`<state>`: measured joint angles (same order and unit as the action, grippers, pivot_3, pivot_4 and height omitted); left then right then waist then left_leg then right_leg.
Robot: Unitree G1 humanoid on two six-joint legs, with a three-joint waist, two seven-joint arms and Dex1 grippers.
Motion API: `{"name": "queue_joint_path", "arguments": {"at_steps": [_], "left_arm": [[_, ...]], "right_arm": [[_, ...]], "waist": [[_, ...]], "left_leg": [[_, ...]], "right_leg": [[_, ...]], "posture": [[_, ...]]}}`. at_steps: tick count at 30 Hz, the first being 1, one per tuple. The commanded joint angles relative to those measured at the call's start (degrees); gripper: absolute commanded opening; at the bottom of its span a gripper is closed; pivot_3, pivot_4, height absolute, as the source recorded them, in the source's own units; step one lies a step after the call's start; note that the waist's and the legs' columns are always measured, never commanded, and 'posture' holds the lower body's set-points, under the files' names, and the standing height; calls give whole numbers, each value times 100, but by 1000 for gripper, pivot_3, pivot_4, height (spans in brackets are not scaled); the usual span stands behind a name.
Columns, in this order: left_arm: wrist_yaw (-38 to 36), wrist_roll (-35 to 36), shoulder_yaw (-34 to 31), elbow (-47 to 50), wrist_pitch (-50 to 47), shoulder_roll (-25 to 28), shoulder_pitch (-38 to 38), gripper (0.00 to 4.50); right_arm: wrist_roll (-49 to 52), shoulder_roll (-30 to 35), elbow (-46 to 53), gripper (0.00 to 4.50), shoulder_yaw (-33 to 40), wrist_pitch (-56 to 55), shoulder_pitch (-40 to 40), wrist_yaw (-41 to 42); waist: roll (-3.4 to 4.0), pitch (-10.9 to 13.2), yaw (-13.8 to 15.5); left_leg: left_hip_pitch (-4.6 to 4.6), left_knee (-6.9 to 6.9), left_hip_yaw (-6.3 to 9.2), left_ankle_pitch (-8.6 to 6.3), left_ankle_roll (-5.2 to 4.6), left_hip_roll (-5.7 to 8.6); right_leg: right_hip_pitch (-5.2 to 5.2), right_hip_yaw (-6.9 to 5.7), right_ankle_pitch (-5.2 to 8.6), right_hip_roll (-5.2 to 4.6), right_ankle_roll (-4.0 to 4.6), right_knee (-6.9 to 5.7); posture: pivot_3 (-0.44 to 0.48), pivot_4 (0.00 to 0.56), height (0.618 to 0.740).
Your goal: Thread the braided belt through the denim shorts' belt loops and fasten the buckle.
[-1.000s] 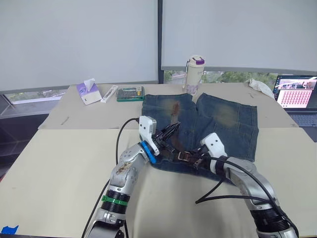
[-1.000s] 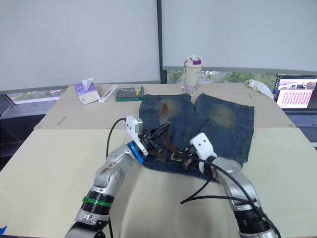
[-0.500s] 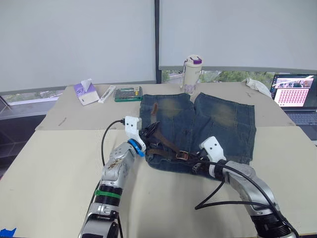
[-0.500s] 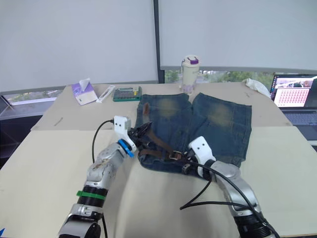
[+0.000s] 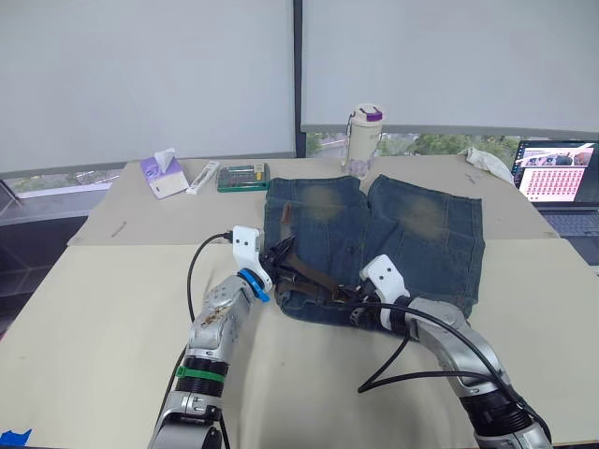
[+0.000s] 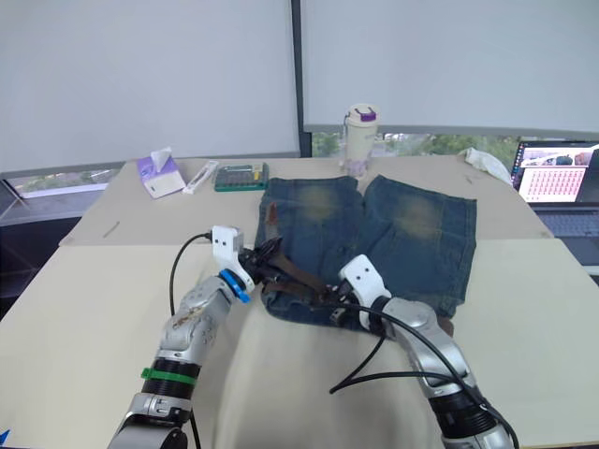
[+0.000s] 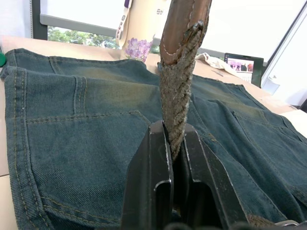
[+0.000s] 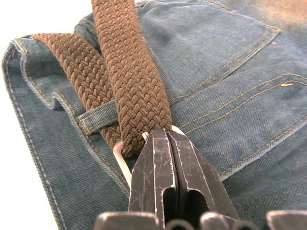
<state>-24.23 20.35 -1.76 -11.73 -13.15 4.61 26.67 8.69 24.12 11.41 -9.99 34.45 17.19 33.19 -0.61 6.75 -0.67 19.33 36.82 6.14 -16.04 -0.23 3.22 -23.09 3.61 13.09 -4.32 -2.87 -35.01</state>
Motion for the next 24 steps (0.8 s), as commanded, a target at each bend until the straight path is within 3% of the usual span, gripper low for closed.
{"name": "queue_joint_path", "arguments": {"at_steps": [1, 12, 24], "left_arm": [[63, 19, -119, 211, 20, 22, 27, 0], [112, 13, -111, 169, 57, 2, 27, 0], [132, -1, -107, 151, 88, -48, 42, 0]], "right_arm": [[-14, -30, 75, 18, 23, -47, 47, -36], [12, 85, 352, 18, 50, 330, -69, -153], [-187, -209, 675, 18, -256, 1120, -370, -745]], "waist": [[0, 0, 0], [0, 0, 0], [1, -1, -1]], "left_leg": [[0, 0, 0, 0, 0, -1], [0, 0, 0, 0, 0, 0], [-2, -1, 2, 0, 0, -1]], "right_leg": [[0, 0, 0, 0, 0, 0], [0, 0, 0, 0, 0, 0], [1, 0, 0, 0, 0, 0]], "posture": [[0, 150, 740], [0, 150, 740], [0, 150, 740]]}}
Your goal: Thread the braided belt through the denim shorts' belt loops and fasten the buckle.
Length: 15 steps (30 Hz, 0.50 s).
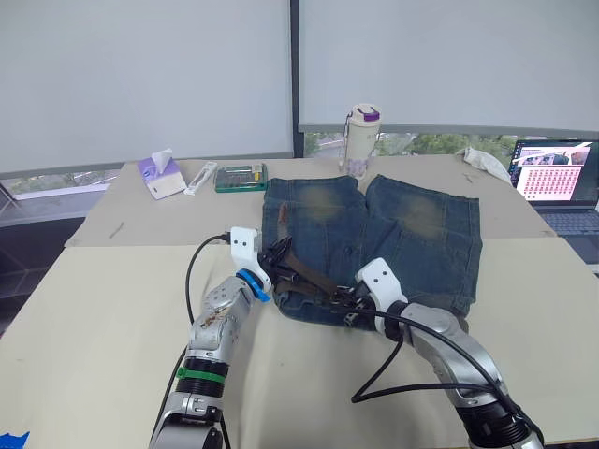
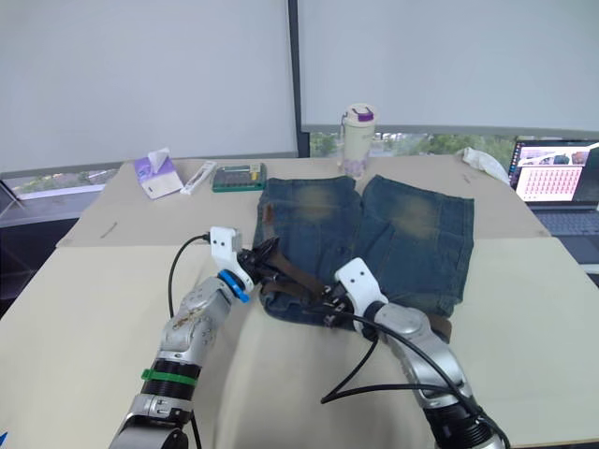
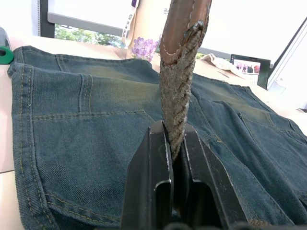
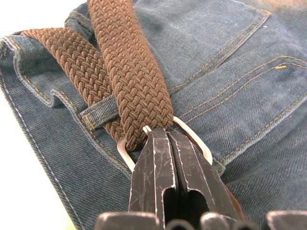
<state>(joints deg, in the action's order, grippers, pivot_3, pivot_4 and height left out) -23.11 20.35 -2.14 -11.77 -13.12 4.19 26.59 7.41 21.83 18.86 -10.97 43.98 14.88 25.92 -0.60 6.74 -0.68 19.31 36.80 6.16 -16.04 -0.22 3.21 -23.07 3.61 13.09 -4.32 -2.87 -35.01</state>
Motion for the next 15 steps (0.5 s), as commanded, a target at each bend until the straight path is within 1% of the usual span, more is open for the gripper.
{"name": "queue_joint_path", "arguments": {"at_steps": [1, 7, 12, 15], "left_arm": [[18, -2, -67, 158, 81, -9, 50, 0], [29, 44, -111, 181, 138, -66, 200, 0], [-280, 423, -230, 573, 328, -230, 250, 0], [-285, 616, -328, 821, 326, -312, 321, 0]], "right_arm": [[-70, 10, -84, 18, -159, 195, -145, -46], [-291, -293, -343, 18, -338, 348, -144, -452], [-655, -421, -653, 18, -545, 167, -159, -730], [-853, -400, -809, 18, -623, 89, -139, -833]], "waist": [[0, 0, -1], [-2, -2, -7], [-5, -11, -10], [-6, -14, -7]], "left_leg": [[-1, 0, 0, 0, 0, 0], [-3, 0, 0, 0, 0, -1], [-5, 0, 0, 0, 1, -3], [-7, 0, 0, 0, 1, -2]], "right_leg": [[1, 0, 0, 0, 0, 0], [3, 0, 0, 2, 0, -1], [4, 0, 0, 2, 0, 0], [6, 0, 0, 2, 0, 0]], "posture": [[0, 150, 740], [0, 150, 740], [0, 150, 740], [0, 150, 740]]}}
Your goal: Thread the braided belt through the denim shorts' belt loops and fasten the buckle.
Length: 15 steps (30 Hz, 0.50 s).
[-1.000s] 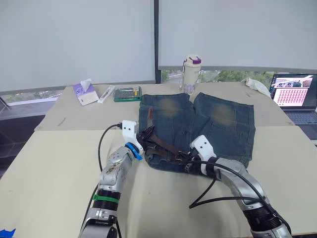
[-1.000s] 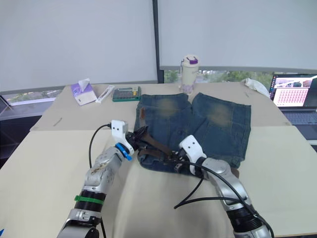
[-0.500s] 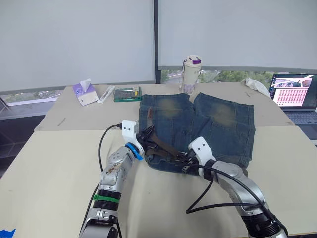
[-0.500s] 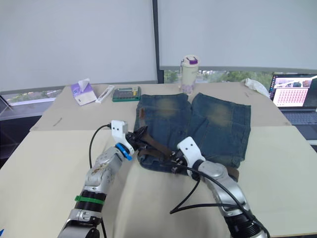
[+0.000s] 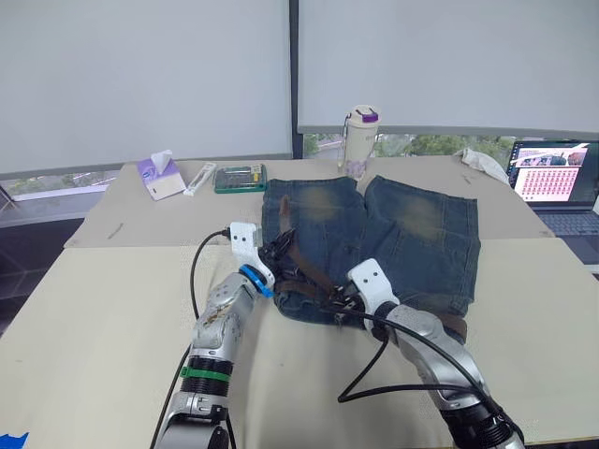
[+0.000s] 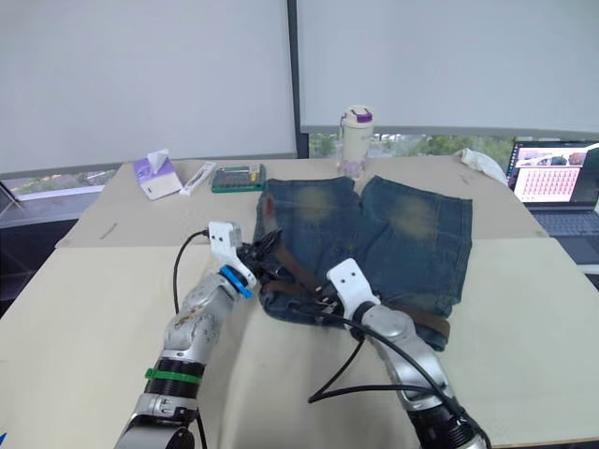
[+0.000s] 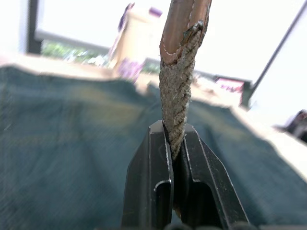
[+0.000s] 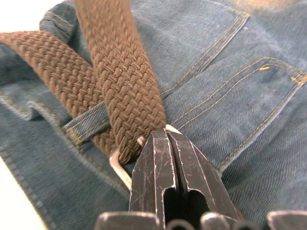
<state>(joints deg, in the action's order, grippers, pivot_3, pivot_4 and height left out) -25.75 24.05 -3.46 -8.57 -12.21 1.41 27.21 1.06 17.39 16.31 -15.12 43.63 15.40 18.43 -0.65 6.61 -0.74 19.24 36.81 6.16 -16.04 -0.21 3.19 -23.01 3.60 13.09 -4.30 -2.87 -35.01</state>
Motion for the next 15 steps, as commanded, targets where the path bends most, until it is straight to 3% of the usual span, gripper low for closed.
{"name": "queue_joint_path", "arguments": {"at_steps": [1, 15], "left_arm": [[44, 314, -255, 551, 212, -62, 299, 0], [522, 574, -414, 840, -170, -14, 224, 0]], "right_arm": [[-290, 59, -598, 18, -238, 93, -165, -115], [-1231, 163, -875, 18, -1088, -62, -325, -230]], "waist": [[-1, 0, -5], [-12, -10, -18]], "left_leg": [[0, 0, 0, 0, 0, 0], [-3, 0, 0, 2, 4, 0]], "right_leg": [[0, 0, 0, 0, 0, 0], [1, 0, 0, 7, 0, 0]], "posture": [[0, 150, 740], [0, 150, 740]]}}
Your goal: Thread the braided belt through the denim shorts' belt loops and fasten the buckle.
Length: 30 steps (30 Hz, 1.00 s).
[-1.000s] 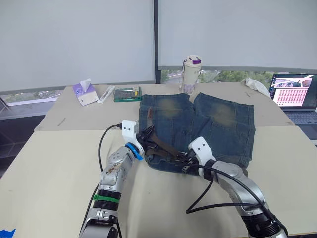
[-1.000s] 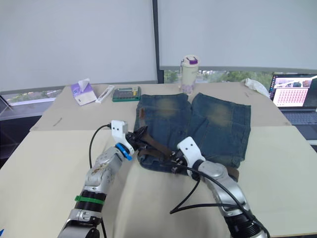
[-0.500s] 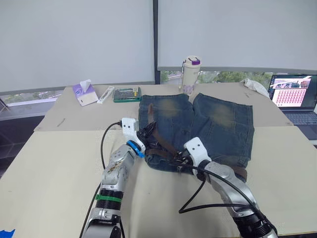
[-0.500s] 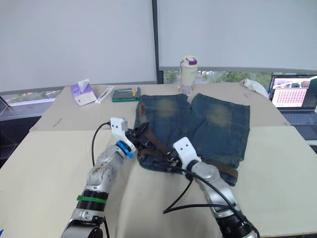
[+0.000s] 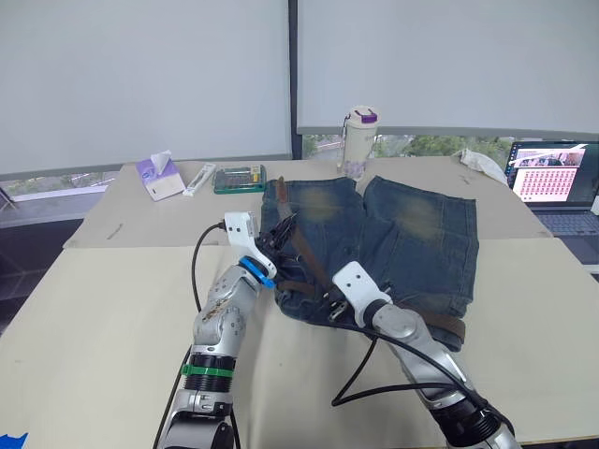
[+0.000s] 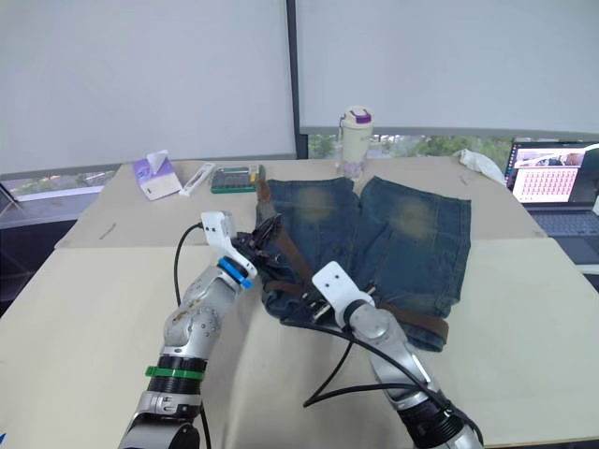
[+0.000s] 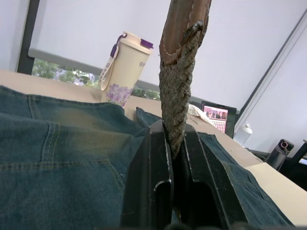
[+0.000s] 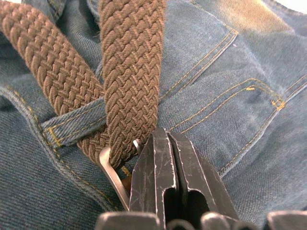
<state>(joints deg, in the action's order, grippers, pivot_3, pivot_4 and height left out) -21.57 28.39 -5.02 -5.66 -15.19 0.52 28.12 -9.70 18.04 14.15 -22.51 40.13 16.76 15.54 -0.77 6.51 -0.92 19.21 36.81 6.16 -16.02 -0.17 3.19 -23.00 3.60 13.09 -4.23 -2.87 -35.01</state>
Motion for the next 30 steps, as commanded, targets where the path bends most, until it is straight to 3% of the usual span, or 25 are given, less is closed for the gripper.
{"name": "queue_joint_path", "arguments": {"at_steps": [1, 15, 23, 30], "left_arm": [[131, 155, -264, 573, 97, 78, 124, 0], [289, 466, -323, 757, -111, 90, 150, 0], [-267, 416, 256, 767, -260, 131, 53, 0], [-1258, 740, 771, 451, -530, -291, 652, 0]], "right_arm": [[-220, 94, -671, 18, -393, 278, -485, 60], [-710, -49, -991, 18, -519, 67, -590, 145], [-672, -202, -1046, 18, -170, -218, -612, 122], [-743, -206, -1133, 18, -210, -277, -646, 146]], "waist": [[-1, -1, 0], [-17, -18, 0], [-24, -23, -4], [-37, -20, 8]], "left_leg": [[0, 0, 0, 0, 0, 0], [-3, 0, 1, -2, 5, 0], [-39, -2, 3, -7, 10, -4], [-76, -5, 4, -17, 7, -1]], "right_leg": [[0, 0, 0, 0, 0, 0], [2, 0, 0, 5, 0, 2], [45, -1, 3, 15, 0, 11], [87, -3, 43, 7, -54, 16]], "posture": [[0, 150, 740], [0, 150, 740], [0, 150, 740], [0, 150, 740]]}}
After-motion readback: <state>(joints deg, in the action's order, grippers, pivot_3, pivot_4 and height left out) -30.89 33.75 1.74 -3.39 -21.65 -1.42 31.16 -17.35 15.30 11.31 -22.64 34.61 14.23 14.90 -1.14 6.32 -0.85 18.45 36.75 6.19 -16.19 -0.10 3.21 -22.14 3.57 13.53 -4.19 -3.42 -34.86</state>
